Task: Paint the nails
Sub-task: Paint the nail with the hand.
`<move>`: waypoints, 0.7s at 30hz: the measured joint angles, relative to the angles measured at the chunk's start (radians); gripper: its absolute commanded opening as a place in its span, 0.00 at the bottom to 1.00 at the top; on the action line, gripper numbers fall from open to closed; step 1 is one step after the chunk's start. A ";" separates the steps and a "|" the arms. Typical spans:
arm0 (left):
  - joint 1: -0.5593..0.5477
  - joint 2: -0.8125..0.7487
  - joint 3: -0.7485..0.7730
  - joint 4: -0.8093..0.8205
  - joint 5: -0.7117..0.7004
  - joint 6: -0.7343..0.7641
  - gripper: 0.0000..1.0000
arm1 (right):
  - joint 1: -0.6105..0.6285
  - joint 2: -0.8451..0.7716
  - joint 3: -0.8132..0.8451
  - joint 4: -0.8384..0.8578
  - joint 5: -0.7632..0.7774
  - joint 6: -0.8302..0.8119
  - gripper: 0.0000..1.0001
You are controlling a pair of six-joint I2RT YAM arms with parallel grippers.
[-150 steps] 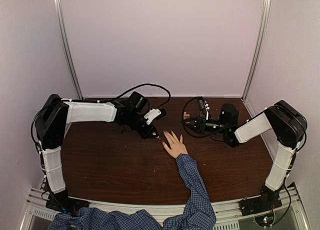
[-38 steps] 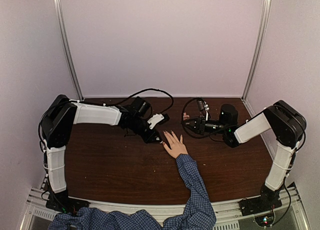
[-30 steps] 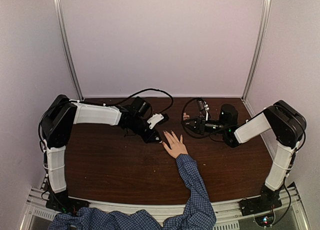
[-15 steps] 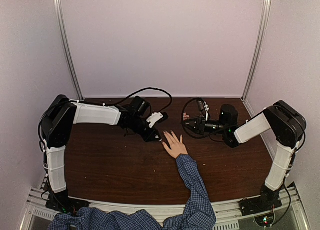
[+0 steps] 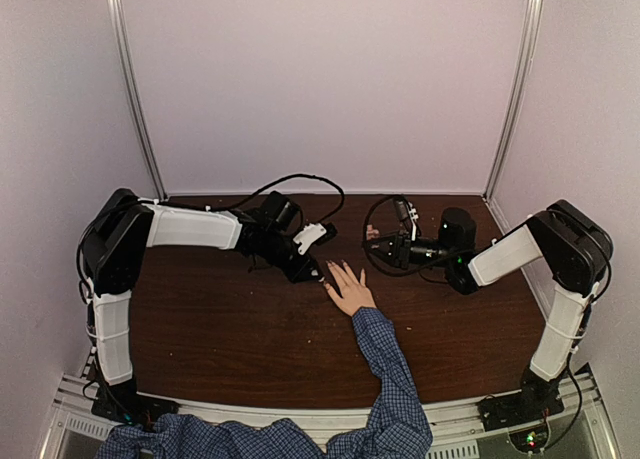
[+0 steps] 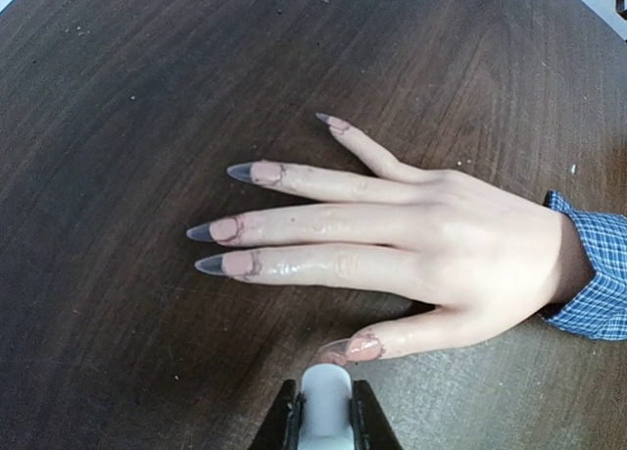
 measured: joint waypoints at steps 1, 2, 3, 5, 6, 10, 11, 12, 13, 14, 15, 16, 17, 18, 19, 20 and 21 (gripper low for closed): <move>0.000 0.000 0.000 0.000 0.002 0.000 0.00 | 0.000 0.000 0.000 0.000 0.000 0.000 0.00; 0.000 0.000 0.000 0.000 0.002 0.000 0.00 | 0.000 0.000 0.000 0.000 0.000 0.000 0.00; 0.000 -0.001 0.000 0.000 0.003 0.000 0.00 | 0.000 0.000 0.000 0.000 0.000 0.000 0.00; 0.000 -0.002 0.000 0.000 0.003 0.000 0.00 | 0.000 0.000 0.000 0.000 0.000 0.000 0.00; 0.000 -0.002 0.000 0.000 0.004 0.000 0.00 | 0.000 0.000 0.000 0.000 0.000 0.000 0.00; 0.000 -0.004 0.000 0.000 0.005 0.000 0.00 | 0.000 0.000 0.000 0.000 0.000 0.000 0.00; 0.000 -0.004 0.000 0.000 0.006 0.000 0.00 | 0.000 0.000 0.000 0.000 0.000 0.000 0.00; 0.000 -0.005 0.000 0.000 0.008 0.000 0.00 | 0.000 0.000 0.000 0.000 0.000 0.000 0.00; 0.000 -0.006 0.000 0.000 0.011 0.000 0.00 | 0.000 0.000 0.000 0.000 0.000 0.000 0.00; 0.000 -0.007 0.000 0.000 0.014 0.000 0.00 | 0.000 0.000 0.000 0.000 0.000 0.000 0.00; 0.000 -0.008 0.000 0.000 0.017 -0.001 0.00 | 0.000 0.000 0.000 0.000 0.000 0.000 0.00; 0.000 -0.011 0.000 0.000 0.019 -0.001 0.00 | 0.000 0.000 0.000 0.000 0.000 0.000 0.00; 0.000 -0.014 0.000 0.000 0.020 -0.002 0.00 | 0.000 0.000 0.000 0.000 0.000 0.000 0.00; 0.000 -0.019 0.000 0.000 0.023 -0.003 0.00 | 0.000 0.000 0.000 0.000 0.000 0.000 0.00; 0.000 -0.024 0.000 0.001 0.024 -0.004 0.00 | 0.000 0.000 0.000 0.000 0.000 0.000 0.00; 0.000 -0.030 0.000 0.001 0.026 -0.005 0.00 | 0.000 0.000 0.000 0.000 0.000 0.000 0.00; 0.000 -0.036 0.000 0.002 0.027 -0.005 0.00 | 0.000 0.000 0.000 0.000 0.000 0.000 0.00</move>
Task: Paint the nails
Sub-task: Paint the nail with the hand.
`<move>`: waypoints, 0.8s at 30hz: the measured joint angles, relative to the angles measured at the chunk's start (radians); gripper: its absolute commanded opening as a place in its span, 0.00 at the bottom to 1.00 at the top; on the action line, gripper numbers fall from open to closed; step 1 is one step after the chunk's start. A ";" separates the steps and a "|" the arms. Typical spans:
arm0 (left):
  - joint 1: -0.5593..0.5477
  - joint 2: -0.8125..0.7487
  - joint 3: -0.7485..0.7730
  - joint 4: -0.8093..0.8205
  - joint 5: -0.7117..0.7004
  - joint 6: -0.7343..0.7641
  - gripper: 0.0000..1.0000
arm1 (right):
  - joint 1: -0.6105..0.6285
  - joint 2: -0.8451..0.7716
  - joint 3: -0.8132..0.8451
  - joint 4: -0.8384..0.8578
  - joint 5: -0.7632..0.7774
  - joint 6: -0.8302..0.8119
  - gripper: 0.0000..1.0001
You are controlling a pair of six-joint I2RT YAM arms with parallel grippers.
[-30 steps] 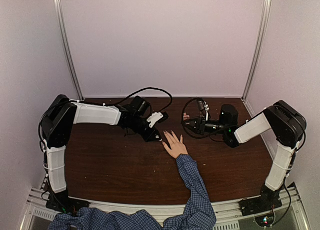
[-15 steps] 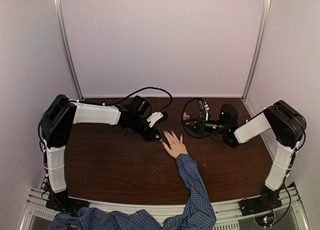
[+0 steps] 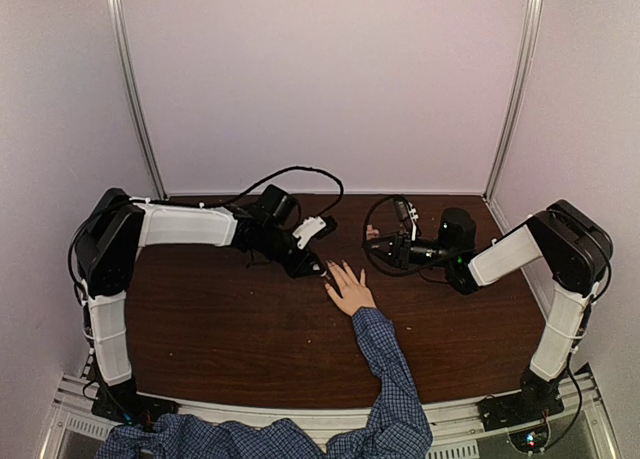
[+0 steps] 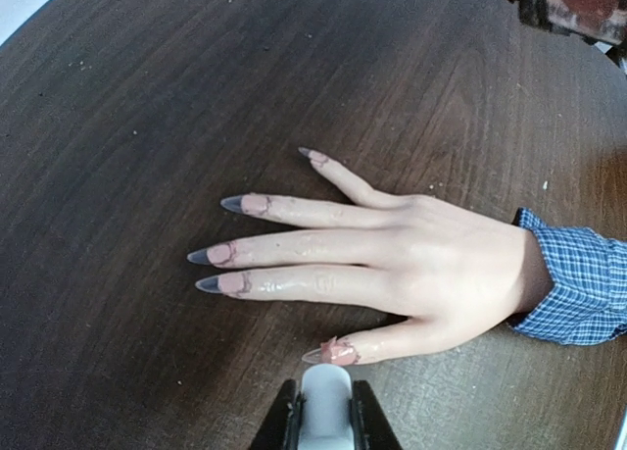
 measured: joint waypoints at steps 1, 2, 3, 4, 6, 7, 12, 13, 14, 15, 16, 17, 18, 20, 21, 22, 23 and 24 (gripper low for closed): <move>0.000 -0.005 0.000 0.000 0.002 -0.001 0.00 | 0.000 0.000 0.000 0.000 0.000 0.000 0.00; 0.000 -0.011 -0.001 0.002 0.003 -0.002 0.00 | 0.000 0.000 0.000 0.000 0.000 0.000 0.00; 0.000 -0.018 -0.002 0.002 0.004 -0.003 0.00 | 0.000 0.000 0.000 0.000 0.000 0.000 0.00; 0.000 -0.025 -0.004 0.003 0.007 -0.005 0.00 | 0.000 0.000 0.000 0.000 0.000 0.000 0.00; 0.000 -0.034 -0.006 0.003 0.014 -0.007 0.00 | 0.000 0.000 0.000 0.000 0.000 0.000 0.00; 0.000 -0.036 -0.006 0.004 0.018 -0.008 0.00 | 0.000 0.000 0.000 0.000 0.000 0.000 0.00; 0.000 -0.036 -0.006 0.002 0.023 -0.010 0.00 | 0.000 0.000 0.000 0.000 0.000 0.000 0.00; 0.000 -0.036 -0.006 0.002 0.023 -0.010 0.00 | 0.000 0.000 0.000 0.000 0.000 0.000 0.00; 0.000 -0.035 -0.006 0.002 0.023 -0.010 0.00 | 0.000 0.000 0.000 0.000 0.000 0.000 0.00; 0.000 -0.035 -0.006 0.002 0.023 -0.010 0.00 | 0.000 0.000 0.000 0.000 0.000 0.000 0.00; 0.000 -0.034 -0.006 0.002 0.023 -0.010 0.00 | 0.000 0.000 0.000 0.000 0.000 0.000 0.00; 0.000 -0.034 -0.006 0.002 0.023 -0.010 0.00 | 0.000 0.000 0.000 0.000 0.000 0.000 0.00; 0.000 -0.033 -0.006 0.002 0.023 -0.010 0.00 | 0.000 0.000 0.000 0.000 0.000 0.000 0.00; 0.000 -0.027 -0.006 0.002 0.023 -0.010 0.00 | 0.000 0.000 0.000 0.000 0.000 0.000 0.00; 0.000 -0.024 -0.006 0.002 0.023 -0.010 0.00 | 0.000 0.000 0.000 0.000 0.000 0.000 0.00; 0.000 -0.019 -0.006 0.001 0.022 -0.010 0.00 | 0.000 0.000 0.000 0.000 0.000 0.000 0.00; 0.000 -0.013 -0.006 0.001 0.021 -0.010 0.00 | 0.000 0.000 0.000 0.000 0.000 0.000 0.00; 0.000 -0.008 -0.006 0.001 0.021 -0.010 0.00 | 0.000 0.000 0.000 0.000 0.000 0.000 0.00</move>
